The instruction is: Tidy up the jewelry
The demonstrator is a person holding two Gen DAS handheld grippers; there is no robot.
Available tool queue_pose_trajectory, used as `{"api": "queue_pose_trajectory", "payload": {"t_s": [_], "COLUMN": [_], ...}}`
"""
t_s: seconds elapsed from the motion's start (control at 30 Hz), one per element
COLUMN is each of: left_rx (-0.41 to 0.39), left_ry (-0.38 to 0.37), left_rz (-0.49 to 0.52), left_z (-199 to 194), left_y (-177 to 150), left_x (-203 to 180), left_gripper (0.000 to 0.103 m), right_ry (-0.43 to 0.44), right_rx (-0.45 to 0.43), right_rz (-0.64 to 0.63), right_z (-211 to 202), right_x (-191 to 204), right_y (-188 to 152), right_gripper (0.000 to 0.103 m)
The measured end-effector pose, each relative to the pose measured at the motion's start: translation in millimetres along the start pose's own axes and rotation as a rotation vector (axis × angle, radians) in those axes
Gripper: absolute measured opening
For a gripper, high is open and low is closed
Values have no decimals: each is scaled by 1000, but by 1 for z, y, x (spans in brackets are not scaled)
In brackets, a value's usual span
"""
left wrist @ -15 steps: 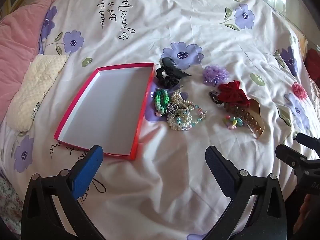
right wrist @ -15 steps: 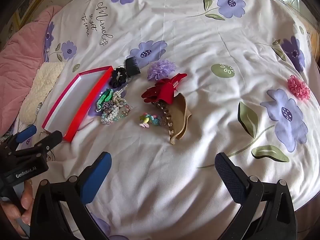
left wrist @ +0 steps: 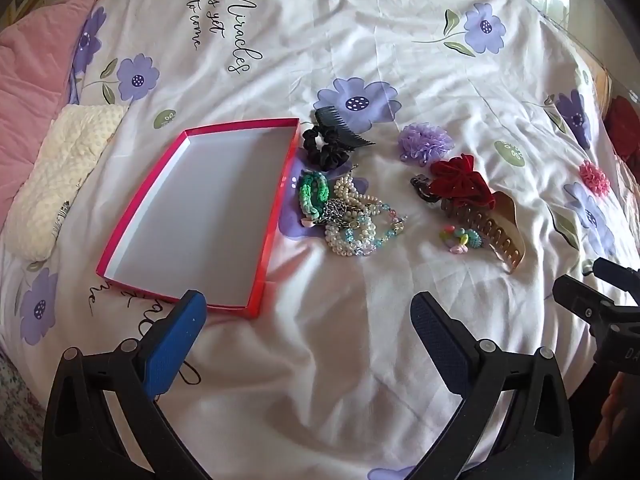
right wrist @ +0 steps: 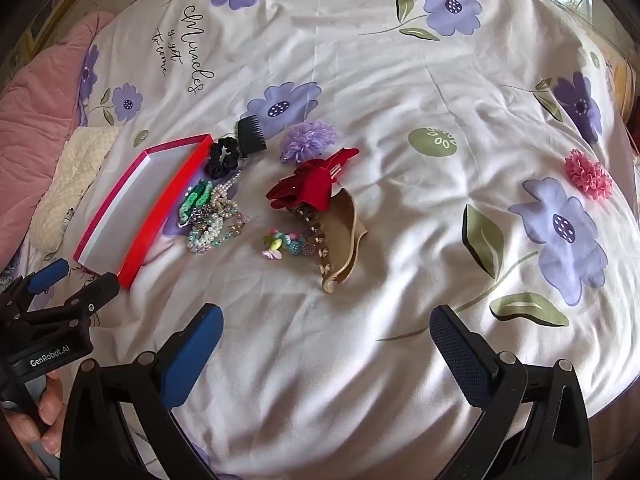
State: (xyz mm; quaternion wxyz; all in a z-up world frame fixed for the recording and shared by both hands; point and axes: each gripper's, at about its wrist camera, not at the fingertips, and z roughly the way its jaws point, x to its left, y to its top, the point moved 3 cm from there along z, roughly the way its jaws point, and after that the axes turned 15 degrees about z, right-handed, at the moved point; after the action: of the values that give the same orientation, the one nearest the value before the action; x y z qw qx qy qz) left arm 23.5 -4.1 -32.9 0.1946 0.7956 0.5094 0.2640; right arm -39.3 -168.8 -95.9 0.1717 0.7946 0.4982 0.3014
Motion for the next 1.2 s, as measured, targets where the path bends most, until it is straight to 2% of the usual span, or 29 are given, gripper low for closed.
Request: {"api": "queue_pose_trajectory", "payload": {"t_s": [0.5,1.2], "left_rx": [1,8], "left_ry": [-25,-13], "left_rz": [17,12], "left_z": [4,8], "left_y": [2,4], "left_x": [-6,-2], "left_gripper": [102,102], "right_ry": [-11,-35], "right_rx": [-7,-24], "right_rz": [8,-1], "right_z": [0,0], "right_x": [-6,-8], "right_y": [6,10], "right_gripper": [103,103]}}
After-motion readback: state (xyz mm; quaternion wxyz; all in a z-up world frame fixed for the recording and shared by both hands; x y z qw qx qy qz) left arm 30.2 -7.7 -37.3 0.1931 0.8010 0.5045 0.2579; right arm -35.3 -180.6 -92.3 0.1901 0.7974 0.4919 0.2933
